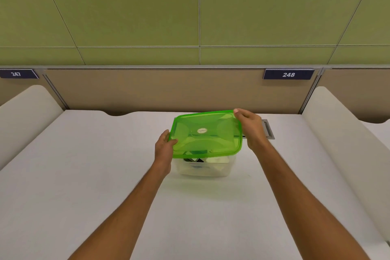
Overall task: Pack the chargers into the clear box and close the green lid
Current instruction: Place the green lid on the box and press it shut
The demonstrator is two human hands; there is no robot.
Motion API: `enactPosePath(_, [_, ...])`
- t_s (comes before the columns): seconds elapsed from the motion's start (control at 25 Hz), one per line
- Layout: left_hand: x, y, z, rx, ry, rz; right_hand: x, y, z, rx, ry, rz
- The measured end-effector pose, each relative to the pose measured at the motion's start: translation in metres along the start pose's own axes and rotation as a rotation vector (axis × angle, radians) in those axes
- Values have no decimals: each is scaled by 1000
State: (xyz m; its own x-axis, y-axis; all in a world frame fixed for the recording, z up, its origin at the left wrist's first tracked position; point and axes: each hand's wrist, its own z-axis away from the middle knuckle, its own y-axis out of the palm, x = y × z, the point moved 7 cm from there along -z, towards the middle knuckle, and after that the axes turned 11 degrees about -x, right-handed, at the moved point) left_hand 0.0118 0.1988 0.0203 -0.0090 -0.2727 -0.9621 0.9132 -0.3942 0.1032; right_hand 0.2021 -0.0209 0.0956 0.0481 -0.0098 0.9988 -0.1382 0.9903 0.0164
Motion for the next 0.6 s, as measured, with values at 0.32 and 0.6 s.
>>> enactPosePath(0.32, [19, 11, -12, -14, 25, -176, -59, 17, -13, 119, 21, 398])
enactPosePath(0.6, [50, 7, -21, -8, 0, -403, -102, 25, -17, 158, -31, 618])
